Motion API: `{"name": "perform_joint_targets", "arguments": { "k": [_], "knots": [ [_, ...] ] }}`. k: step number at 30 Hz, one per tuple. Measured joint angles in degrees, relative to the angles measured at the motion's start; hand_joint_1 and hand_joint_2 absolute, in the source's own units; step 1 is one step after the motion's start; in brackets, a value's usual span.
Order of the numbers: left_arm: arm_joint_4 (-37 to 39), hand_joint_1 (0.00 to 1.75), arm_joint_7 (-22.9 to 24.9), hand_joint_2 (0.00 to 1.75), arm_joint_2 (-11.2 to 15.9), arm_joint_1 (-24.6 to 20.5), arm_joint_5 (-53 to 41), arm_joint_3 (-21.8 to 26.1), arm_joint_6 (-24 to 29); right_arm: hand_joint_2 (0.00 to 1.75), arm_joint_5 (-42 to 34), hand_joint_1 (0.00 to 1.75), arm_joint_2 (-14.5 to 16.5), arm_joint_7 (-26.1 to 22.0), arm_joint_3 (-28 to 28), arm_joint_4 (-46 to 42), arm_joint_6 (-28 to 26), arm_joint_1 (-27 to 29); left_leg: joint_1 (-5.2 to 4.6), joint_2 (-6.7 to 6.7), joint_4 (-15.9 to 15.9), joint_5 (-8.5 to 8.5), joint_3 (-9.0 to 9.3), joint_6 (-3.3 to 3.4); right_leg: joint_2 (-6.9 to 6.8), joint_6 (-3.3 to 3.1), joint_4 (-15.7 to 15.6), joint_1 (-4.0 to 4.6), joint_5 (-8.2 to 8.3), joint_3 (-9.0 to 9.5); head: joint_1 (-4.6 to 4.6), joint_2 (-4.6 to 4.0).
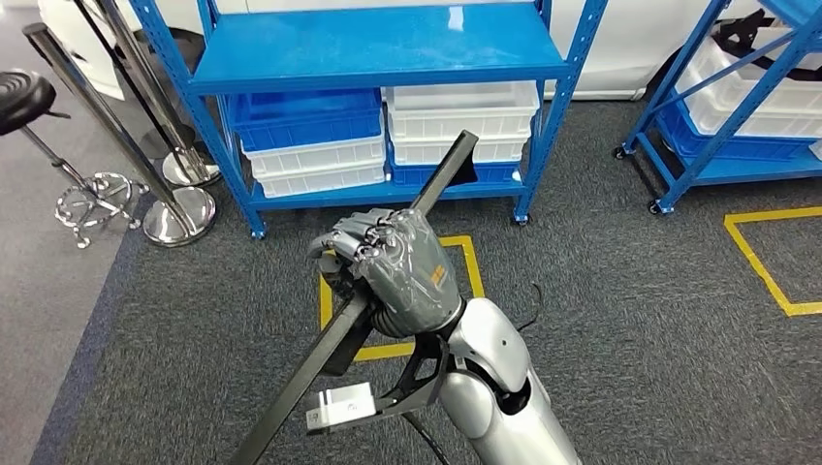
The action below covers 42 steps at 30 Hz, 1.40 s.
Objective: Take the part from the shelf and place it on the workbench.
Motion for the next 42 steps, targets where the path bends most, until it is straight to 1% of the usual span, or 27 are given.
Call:
{"name": "perform_joint_targets", "arguments": {
  "k": [1,2,5,6,7,9,10,12,14,16,17,18,20,21,22,24,25,27,29,31,32,34,36,37,38,40,42],
  "knots": [
    [0.0,0.0,0.0,1.75,0.0,0.1,0.0,0.0,0.0,1.75,-0.2,1.75,0.0,0.0,0.0,0.1,0.2,0.0,0.19,-0.1,-0.1,-0.04,-0.33,-0.34,-0.13,-0.52,-0.2,0.0,0.84,-0.59,0.01,0.01],
    [0.0,0.0,0.0,1.75,0.0,0.3,0.1,0.0,0.0,1.75,-0.4,1.75,0.0,-0.1,0.0,0.2,0.4,-0.1,0.3,-0.21,0.6,-1.46,-0.85,-0.61,-0.26,-1.1,-0.3,-0.05,1.8,-1.41,0.0,0.01],
    [0.0,0.0,-0.1,1.75,0.0,0.5,0.1,0.0,-0.1,1.75,-0.8,1.75,0.0,-0.5,0.0,0.3,0.9,-0.1,0.39,-0.29,10.0,-11.56,-2.89,-1.07,-0.46,-2.09,-0.4,-0.04,4.66,-4.62,-0.01,-0.01],
    [0.0,0.0,-0.1,1.75,0.0,0.4,0.1,0.0,-0.2,1.75,-0.7,1.75,0.0,-0.6,0.0,0.3,1.0,-0.1,0.38,-0.28,14.0,-13.61,-3.16,-1.15,-0.48,-2.12,-0.3,0.08,5.57,-5.79,-0.01,-0.01],
    [0.0,0.0,-0.1,1.75,0.0,0.4,0.1,0.0,-0.2,1.75,-0.6,1.75,0.0,-0.7,0.0,0.4,0.9,-0.1,0.35,-0.28,16.9,-13.88,-2.81,-1.14,-0.51,-2.1,-0.1,0.18,6.46,-7.04,0.01,-0.01],
    [0.0,0.0,-0.2,1.75,0.0,0.2,0.1,0.0,-0.2,1.75,-0.5,1.75,0.0,-0.7,0.0,0.6,0.9,0.0,0.2,-0.29,17.5,-11.27,0.39,-0.92,-0.53,-1.91,0.4,0.24,8.11,-9.58,0.0,-0.01],
    [0.0,0.0,-0.2,1.75,0.1,0.1,0.1,0.0,-0.2,1.75,-0.4,1.75,-0.1,-0.8,0.0,0.6,0.9,-0.1,0.09,-0.32,14.9,-10.31,3.51,-0.7,-0.51,-1.77,0.7,0.2,8.83,-10.68,-0.01,0.0],
    [-0.1,0.0,-0.2,1.75,0.2,-0.2,0.1,-0.1,-0.2,1.75,-0.3,1.75,0.0,-0.8,0.0,0.6,0.8,-0.1,-0.28,-0.39,6.0,-12.34,10.93,-0.11,-0.53,-1.28,1.3,0.25,10.04,-12.01,0.0,-0.01],
    [-0.2,0.0,-0.2,1.75,0.3,-0.4,0.1,-0.1,-0.1,1.75,-0.2,1.75,0.0,-0.8,0.1,0.6,0.8,-0.2,-0.71,-0.44,0.2,-14.69,14.63,0.53,-0.69,-0.61,1.2,0.17,11.32,-12.23,0.01,-0.01],
    [-0.2,0.0,-0.2,1.75,0.2,-0.4,0.1,-0.1,-0.1,1.75,0.0,1.75,0.0,-0.8,0.1,0.6,0.8,-0.2,-0.7,-0.26,-0.5,-13.62,14.07,1.31,-0.66,0.1,0.8,-0.01,12.13,-12.41,0.02,-0.01],
    [-0.2,0.0,-0.2,1.75,0.2,-0.3,0.1,-0.1,0.0,1.75,0.0,1.75,-0.1,-0.8,0.1,0.6,0.8,-0.2,-0.61,-0.09,-0.6,-12.81,13.46,1.81,-0.51,0.45,1.4,-0.1,11.04,-12.88,0.02,-0.01],
    [-0.2,0.0,-0.2,1.75,0.2,-0.3,0.1,-0.1,0.0,1.75,0.0,1.75,-0.1,-0.8,0.1,0.6,0.8,-0.2,-0.48,0.11,-0.7,-11.89,12.69,2.26,-0.35,0.77,3.0,-0.21,8.71,-13.62,0.03,-0.01],
    [-0.2,0.0,-0.1,1.75,0.2,-0.3,0.1,-0.2,0.0,1.75,0.0,1.75,-0.2,-0.8,0.1,0.7,0.8,-0.2,-0.48,0.29,-0.7,-10.17,10.69,2.76,-0.18,1.36,9.7,-0.56,2.13,-15.48,0.02,-0.01],
    [-0.2,0.0,-0.1,1.75,0.2,-0.3,0.1,-0.2,0.0,1.75,0.0,1.75,-0.3,-0.8,0.1,0.7,0.8,-0.1,-0.5,0.32,-0.6,-9.29,9.57,2.75,-0.17,1.61,13.5,-0.7,0.06,-16.14,0.02,-0.01],
    [-0.2,0.0,-0.1,1.75,0.2,-0.3,0.1,-0.2,0.0,1.75,0.0,1.75,-0.4,-0.8,0.1,0.7,0.8,-0.1,-0.51,0.34,-0.4,-8.43,8.36,2.65,-0.17,1.81,16.6,-0.83,-0.39,-16.23,0.02,-0.01],
    [-0.2,0.0,-0.1,1.75,0.1,-0.3,0.1,-0.2,0.0,1.75,0.1,1.75,-0.5,-0.8,0.1,0.7,0.9,-0.1,-0.51,0.4,0.0,-6.9,5.87,2.33,-0.18,1.97,17.5,-1.06,2.06,-13.89,0.02,-0.01],
    [-0.2,0.0,-0.1,1.75,0.1,-0.3,0.1,-0.2,0.0,1.75,0.1,1.75,-0.6,-0.8,0.1,0.7,0.9,-0.2,-0.5,0.4,0.4,-6.25,4.79,2.13,-0.18,1.91,15.1,-1.15,3.24,-11.15,0.02,-0.01],
    [-0.2,0.0,-0.1,1.75,0.1,-0.3,0.2,-0.2,0.0,1.75,0.1,1.75,-0.5,-0.9,0.2,0.7,1.1,-0.3,-0.56,0.32,1.0,-5.17,3.25,1.55,-0.14,1.53,6.8,-1.04,2.09,-4.2,0.0,-0.01],
    [-0.2,0.0,-0.1,1.75,0.1,-0.3,0.4,-0.2,0.0,1.75,0.0,1.75,-0.5,-1.1,0.3,0.7,1.5,-0.6,-0.55,0.27,1.1,-4.03,2.62,0.82,-0.07,0.99,1.1,-0.62,-0.05,-0.43,0.01,-0.01],
    [-0.2,0.0,-0.2,1.75,0.1,-0.2,0.5,-0.2,0.0,1.75,-0.1,1.75,-0.5,-1.1,0.3,0.7,1.9,-0.6,-0.26,0.22,0.9,-3.0,2.25,0.03,-0.18,0.14,0.1,-0.39,0.61,-0.86,0.02,-0.01],
    [-0.2,0.0,-0.1,1.75,0.1,-0.1,0.6,-0.2,0.0,1.75,-0.1,1.75,-0.5,-1.2,0.4,0.8,2.0,-0.7,-0.11,0.13,1.3,-3.79,1.8,-0.29,-0.3,-0.42,0.0,-0.43,1.36,-1.49,0.01,-0.01],
    [-0.2,0.0,-0.1,1.75,0.1,0.1,0.6,-0.2,-0.1,1.75,-0.1,1.75,-0.5,-1.2,0.5,0.9,2.1,-0.7,0.09,-0.07,5.4,-8.76,0.23,-0.74,-0.55,-1.36,-0.2,-0.54,3.15,-3.21,-0.01,-0.01],
    [-0.2,0.0,-0.1,1.75,0.0,0.2,0.7,-0.2,-0.1,1.75,-0.1,1.75,-0.5,-1.2,0.5,0.9,2.2,-0.7,0.11,-0.11,13.0,-14.58,-1.45,-1.01,-0.57,-1.71,-0.1,-0.32,4.83,-5.37,-0.02,-0.01],
    [-0.2,0.0,-0.1,1.75,0.0,0.2,0.7,-0.2,-0.1,1.75,-0.1,1.75,-0.5,-1.2,0.5,1.0,2.3,-0.7,0.13,-0.11,16.2,-15.69,-1.68,-1.08,-0.58,-1.72,0.0,-0.19,5.63,-6.48,-0.01,-0.01],
    [-0.2,0.0,-0.1,1.75,0.0,0.2,0.7,-0.2,-0.1,1.75,-0.1,1.75,-0.5,-1.2,0.5,1.0,2.3,-0.7,0.12,-0.12,18.0,-15.46,-1.2,-1.08,-0.6,-1.67,0.2,-0.09,6.4,-7.63,-0.02,-0.01],
    [-0.2,0.0,-0.1,1.75,0.1,0.1,0.7,-0.2,0.0,1.75,-0.1,1.75,-0.5,-1.2,0.5,1.0,2.3,-0.7,0.09,-0.12,16.0,-12.64,2.59,-0.87,-0.59,-1.47,0.7,-0.02,7.73,-9.88,-0.02,-0.01],
    [-0.3,0.0,-0.2,1.75,0.1,0.0,0.7,-0.2,0.0,1.75,-0.1,1.75,-0.5,-1.2,0.6,1.0,2.3,-0.7,-0.06,-0.15,8.0,-12.49,9.2,-0.38,-0.56,-1.05,1.3,0.03,8.79,-11.56,-0.02,-0.01]
  ]
}}
